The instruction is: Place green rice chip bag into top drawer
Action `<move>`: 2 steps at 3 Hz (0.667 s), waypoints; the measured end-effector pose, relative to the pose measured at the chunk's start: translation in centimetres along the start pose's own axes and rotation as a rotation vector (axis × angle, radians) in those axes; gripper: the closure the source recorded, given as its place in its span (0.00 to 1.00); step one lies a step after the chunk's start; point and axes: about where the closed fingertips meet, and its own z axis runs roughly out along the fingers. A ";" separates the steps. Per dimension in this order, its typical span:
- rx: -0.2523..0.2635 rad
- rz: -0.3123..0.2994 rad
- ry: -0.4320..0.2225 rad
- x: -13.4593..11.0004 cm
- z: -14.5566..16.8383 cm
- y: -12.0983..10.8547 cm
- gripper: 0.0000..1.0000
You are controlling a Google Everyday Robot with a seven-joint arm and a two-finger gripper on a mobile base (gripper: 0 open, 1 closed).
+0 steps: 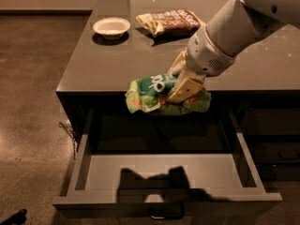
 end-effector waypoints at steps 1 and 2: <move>-0.030 0.042 0.035 2.1 1.7 0.5 1.00; -0.068 0.107 0.065 5.4 4.7 2.0 0.86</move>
Offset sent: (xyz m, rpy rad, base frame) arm -0.0274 -0.0425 -0.1531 -0.0853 0.2440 -0.1318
